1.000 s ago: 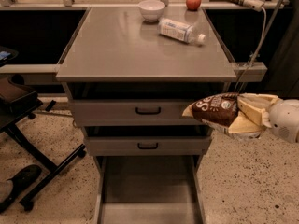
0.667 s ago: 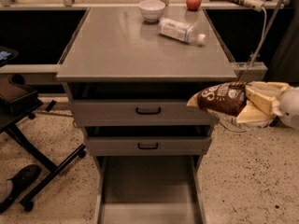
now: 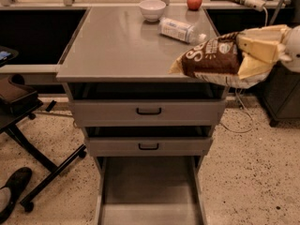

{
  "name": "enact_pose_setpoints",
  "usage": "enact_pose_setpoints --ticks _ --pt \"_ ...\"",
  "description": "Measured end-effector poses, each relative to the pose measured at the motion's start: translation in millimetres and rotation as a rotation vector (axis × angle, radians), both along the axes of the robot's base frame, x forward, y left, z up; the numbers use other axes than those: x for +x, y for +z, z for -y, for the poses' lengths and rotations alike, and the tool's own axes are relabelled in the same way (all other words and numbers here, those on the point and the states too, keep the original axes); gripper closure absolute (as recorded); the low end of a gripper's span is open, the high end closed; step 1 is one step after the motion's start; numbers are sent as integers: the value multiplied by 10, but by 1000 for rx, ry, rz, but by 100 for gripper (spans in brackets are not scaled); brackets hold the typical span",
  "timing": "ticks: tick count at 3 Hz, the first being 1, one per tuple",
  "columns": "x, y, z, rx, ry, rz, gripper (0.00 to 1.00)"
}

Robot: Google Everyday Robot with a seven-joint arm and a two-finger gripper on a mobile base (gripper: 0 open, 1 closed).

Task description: Pick brown chip bag from bottom drawer and place on counter

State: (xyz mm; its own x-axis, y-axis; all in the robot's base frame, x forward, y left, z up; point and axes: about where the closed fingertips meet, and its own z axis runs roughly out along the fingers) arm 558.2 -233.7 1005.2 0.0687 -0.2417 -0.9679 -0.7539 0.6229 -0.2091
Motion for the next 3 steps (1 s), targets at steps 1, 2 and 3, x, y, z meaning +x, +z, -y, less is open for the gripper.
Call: enact_pose_setpoints --ticks 1,2,3 --pt "77 497 -364 85 184 11 100" --pt "304 960 -671 170 277 67 100" --pt "645 1196 -914 242 247 129 100"
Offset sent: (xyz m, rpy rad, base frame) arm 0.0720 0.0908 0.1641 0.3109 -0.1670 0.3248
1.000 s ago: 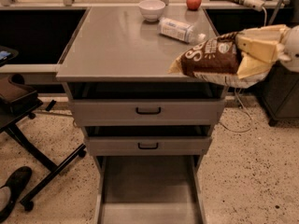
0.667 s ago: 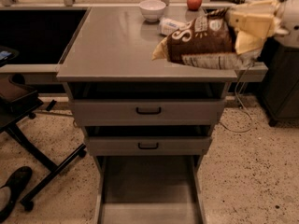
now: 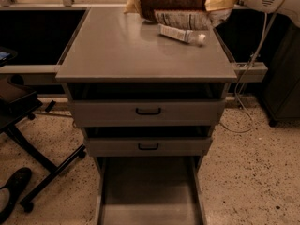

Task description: Pick brown chip bag from bottom drawer and place on counter

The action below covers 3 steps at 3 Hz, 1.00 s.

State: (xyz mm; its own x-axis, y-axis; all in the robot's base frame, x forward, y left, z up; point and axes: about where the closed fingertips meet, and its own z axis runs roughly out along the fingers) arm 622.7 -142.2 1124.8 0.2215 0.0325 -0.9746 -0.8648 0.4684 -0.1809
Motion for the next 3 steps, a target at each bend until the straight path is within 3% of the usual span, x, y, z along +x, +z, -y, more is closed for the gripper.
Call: enact_pose_setpoints --ticks 1,2,3 --pt "0 0 -2 0 0 0 100" --pt "213 -159 -218 10 22 -1 100" --pt "802 -578 -586 -13 -3 -28 100"
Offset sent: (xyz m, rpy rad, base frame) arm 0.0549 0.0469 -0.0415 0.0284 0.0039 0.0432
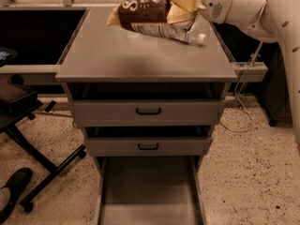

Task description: Pick brown chip bag from bottom drawer and place on counter

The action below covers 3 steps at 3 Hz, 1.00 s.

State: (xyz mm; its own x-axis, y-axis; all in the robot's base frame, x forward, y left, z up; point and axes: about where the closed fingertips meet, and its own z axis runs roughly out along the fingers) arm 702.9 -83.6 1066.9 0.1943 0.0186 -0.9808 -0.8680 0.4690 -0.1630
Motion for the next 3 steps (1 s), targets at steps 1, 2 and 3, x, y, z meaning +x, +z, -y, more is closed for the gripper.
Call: enact_pose_setpoints --ticks 1,2,3 --pt "359 -437 -120 -77 -98 -39 100" --pt "534 -850 -49 -183 -198 -94 100" --pt "542 -1231 -2 -239 -244 -165 100"
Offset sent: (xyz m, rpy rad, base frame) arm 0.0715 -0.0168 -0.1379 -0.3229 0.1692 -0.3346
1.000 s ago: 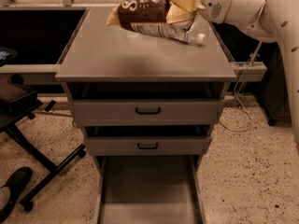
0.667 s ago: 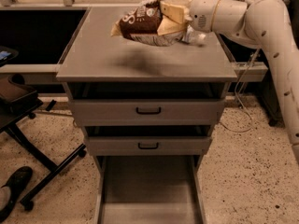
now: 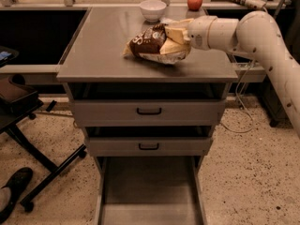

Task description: Pick brown chip bag from bottom drawer and place on counter

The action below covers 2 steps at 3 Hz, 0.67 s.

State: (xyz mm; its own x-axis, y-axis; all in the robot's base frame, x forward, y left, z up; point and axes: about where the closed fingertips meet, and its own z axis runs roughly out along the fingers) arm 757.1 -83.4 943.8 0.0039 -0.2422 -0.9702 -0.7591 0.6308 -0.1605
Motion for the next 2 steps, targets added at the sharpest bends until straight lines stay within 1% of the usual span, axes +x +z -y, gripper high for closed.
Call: enact_pose_setpoints --ticks 1,2 --pt "-198 -326 -9 21 20 -105 100" --pt "-211 -350 -20 22 22 -112 81"
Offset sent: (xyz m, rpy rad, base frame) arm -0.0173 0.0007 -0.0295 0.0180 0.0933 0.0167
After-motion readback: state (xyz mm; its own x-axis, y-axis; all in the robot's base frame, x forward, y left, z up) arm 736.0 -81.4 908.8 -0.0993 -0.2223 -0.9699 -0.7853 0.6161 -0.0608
